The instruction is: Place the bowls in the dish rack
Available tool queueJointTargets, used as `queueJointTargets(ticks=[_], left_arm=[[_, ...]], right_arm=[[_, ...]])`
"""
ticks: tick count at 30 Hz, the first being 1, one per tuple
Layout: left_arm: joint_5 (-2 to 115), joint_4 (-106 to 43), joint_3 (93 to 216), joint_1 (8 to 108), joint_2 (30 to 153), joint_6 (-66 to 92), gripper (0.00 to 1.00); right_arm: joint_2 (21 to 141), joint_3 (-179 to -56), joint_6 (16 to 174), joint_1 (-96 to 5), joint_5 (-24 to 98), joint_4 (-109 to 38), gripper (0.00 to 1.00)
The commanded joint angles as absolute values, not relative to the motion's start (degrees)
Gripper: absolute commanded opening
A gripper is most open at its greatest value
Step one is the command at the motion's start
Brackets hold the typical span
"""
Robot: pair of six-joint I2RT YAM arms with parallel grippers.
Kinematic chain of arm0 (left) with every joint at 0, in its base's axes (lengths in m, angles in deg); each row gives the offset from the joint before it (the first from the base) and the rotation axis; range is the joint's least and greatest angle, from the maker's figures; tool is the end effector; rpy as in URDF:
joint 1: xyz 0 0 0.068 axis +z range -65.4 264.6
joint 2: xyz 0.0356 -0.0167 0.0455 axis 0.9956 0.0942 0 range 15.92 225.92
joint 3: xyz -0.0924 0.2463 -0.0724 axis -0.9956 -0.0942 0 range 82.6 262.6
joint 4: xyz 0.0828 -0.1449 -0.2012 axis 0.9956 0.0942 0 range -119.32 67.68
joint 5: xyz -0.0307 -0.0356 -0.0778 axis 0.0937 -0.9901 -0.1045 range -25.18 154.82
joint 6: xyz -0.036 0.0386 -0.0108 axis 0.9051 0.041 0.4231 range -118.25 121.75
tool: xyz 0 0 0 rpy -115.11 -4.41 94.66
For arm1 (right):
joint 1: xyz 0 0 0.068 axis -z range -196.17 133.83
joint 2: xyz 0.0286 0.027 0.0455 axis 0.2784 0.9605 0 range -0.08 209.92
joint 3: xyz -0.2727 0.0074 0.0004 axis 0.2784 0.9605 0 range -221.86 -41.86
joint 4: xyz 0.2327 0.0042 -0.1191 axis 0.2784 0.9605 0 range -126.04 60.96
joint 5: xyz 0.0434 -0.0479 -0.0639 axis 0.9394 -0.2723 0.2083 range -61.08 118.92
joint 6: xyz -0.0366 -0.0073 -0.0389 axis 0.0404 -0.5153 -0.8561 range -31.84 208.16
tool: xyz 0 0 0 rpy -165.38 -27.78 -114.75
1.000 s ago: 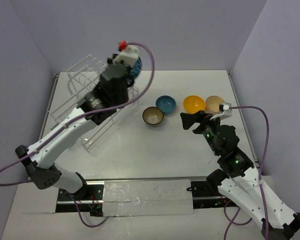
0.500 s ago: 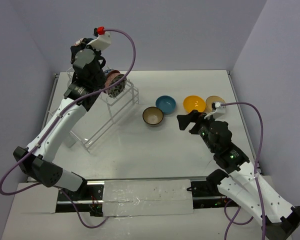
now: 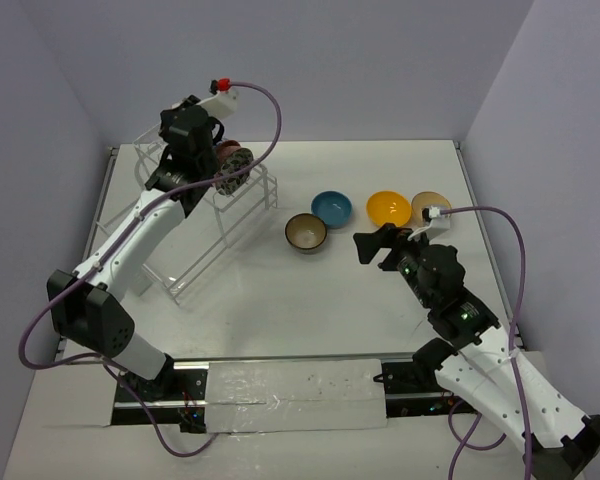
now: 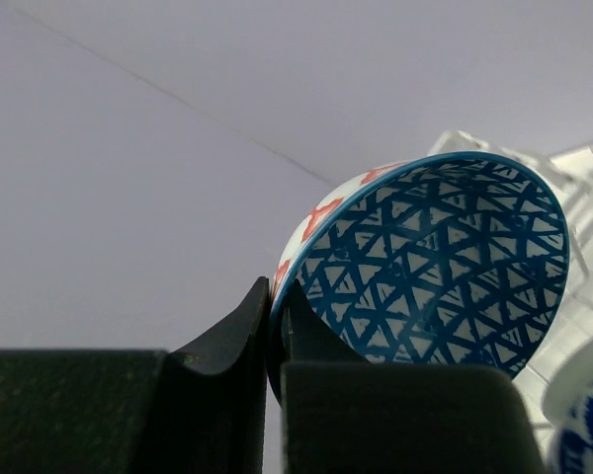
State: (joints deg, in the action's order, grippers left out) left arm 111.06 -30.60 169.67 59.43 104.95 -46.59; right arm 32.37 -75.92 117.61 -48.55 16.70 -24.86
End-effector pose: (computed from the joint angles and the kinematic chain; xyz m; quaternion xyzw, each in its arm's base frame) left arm 0.3376 -0.1303 0.4279 0.1703 0.6893 0.4034 0.5772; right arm 0.1287 0.0727 0.3040 0.0493 0.7608 0.2601 0.5926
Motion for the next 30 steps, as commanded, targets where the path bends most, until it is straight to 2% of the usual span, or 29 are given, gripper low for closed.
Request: queueJointTargets(ticks=[1,21,30], left_arm=[[109.2,-34.95,168.21,59.37,103.19,-46.15,0.0],[106.66,-35.47,162.23,57.09,101.88,-46.15,0.0],[107.45,-38.19,159.42,55.42,100.65,-49.14,0.07]], right_arm=[[32.53,-75.52,116.2,-48.86,18.28,-26.46,1.0],[32.27,-74.73,116.02,-48.86,18.82,-27.34,1.0],[30.77,-73.68,116.37,-48.86,18.38,-27.08,1.0]])
